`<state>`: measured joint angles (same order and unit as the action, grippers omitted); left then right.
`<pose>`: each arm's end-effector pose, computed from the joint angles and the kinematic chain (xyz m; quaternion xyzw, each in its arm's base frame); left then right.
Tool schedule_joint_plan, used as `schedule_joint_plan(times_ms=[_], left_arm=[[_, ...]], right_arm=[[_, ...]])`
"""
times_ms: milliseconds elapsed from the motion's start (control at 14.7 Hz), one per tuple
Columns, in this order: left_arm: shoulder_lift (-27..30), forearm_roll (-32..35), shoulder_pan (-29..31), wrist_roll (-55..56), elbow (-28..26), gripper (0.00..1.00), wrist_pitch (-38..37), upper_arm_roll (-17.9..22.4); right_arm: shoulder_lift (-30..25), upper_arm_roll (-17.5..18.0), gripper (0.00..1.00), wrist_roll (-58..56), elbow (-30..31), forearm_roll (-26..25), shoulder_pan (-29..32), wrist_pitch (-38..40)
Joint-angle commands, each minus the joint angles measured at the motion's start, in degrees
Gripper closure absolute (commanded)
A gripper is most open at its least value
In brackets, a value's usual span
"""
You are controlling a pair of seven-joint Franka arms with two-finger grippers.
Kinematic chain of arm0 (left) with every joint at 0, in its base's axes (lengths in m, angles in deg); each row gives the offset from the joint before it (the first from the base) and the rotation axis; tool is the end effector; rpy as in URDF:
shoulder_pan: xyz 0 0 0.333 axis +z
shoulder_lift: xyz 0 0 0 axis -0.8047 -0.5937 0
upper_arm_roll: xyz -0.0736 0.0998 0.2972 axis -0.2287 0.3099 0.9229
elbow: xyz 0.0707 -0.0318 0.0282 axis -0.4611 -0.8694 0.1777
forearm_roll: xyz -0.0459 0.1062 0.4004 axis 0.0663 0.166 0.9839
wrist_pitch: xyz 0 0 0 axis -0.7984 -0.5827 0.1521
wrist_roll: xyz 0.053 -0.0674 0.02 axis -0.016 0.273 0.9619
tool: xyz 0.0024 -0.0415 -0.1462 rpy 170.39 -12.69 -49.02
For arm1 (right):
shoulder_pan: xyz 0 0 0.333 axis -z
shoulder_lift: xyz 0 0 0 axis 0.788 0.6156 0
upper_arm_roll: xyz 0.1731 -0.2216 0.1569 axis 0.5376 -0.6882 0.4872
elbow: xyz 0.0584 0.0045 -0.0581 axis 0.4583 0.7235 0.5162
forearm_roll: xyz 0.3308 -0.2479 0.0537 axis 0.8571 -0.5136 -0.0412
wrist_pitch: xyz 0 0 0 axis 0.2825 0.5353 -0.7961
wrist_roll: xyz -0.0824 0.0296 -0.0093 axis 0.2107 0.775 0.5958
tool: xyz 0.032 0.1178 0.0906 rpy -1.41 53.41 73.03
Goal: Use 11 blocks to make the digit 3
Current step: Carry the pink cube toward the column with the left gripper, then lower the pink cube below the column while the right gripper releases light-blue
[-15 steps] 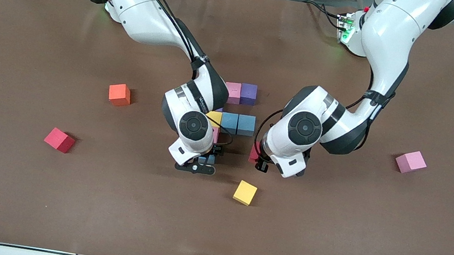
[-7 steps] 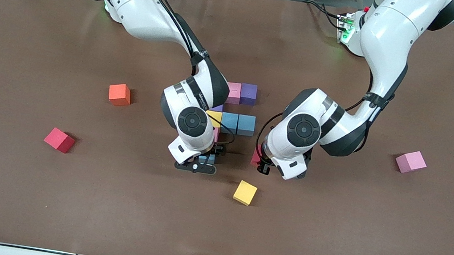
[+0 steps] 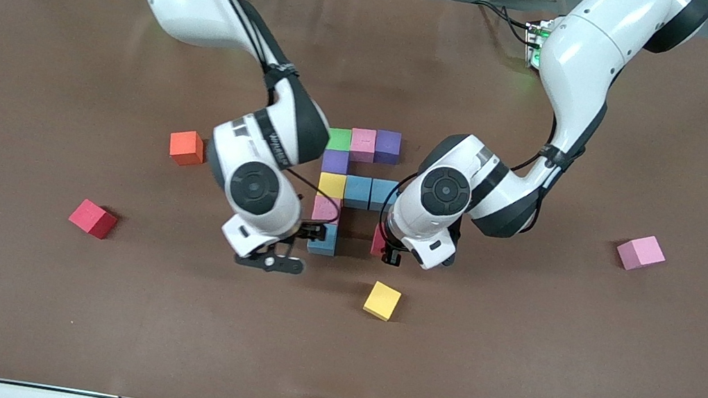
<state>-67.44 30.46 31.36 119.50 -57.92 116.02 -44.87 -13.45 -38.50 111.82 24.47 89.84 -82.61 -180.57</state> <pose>0.6250 -0.4531 0.2277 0.7334 0.6754 -0.0626 0.0441 0.6773 0.3894 0.2749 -0.9985 0.0094 0.0525 0.0111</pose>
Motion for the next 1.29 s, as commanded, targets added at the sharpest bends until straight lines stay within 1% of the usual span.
schedule_joint_plan(times_ms=[0, 204, 273, 545, 750, 1090, 1227], left_arm=[[-2.3, 0.9, -1.9, 2.0, 2.2, 0.66, 2.0, 2.2], [-4.4, 0.7, -6.6, 3.4, 4.2, 0.66, 2.0, 6.0], [-4.8, 0.7, -7.5, 4.3, 4.5, 0.66, 2.1, 6.7], [-5.0, 0.4, -8.2, 9.7, 4.6, 0.67, 2.7, 6.7], [-5.7, 0.3, -8.5, 11.9, 4.6, 0.67, 4.5, 6.7], [-6.8, 0.3, -9.9, 13.0, 4.5, 0.67, 5.6, 6.7], [-7.2, 0.3, -10.0, 12.9, 4.6, 0.67, 6.1, 6.7]], right_arm=[[-5.2, 0.7, 0.0, -5.1, 4.1, -0.2, 3.9, 3.1], [-11.5, 0.7, 0.0, -9.3, 11.6, -4.1, 7.0, 2.4], [-13.4, 0.8, 0.0, -10.7, 14.1, -4.9, 8.2, 2.0], [-21.7, 0.8, 0.0, -19.6, 24.3, -5.3, 14.3, -1.7], [-27.1, 0.7, 0.0, -24.2, 29.1, -5.4, 18.4, -1.7], [-33.5, 0.7, 0.0, -32.0, 33.4, -5.4, 25.1, -0.8], [-34.5, 0.7, 0.0, -33.3, 32.7, -5.5, 27.5, 2.1]])
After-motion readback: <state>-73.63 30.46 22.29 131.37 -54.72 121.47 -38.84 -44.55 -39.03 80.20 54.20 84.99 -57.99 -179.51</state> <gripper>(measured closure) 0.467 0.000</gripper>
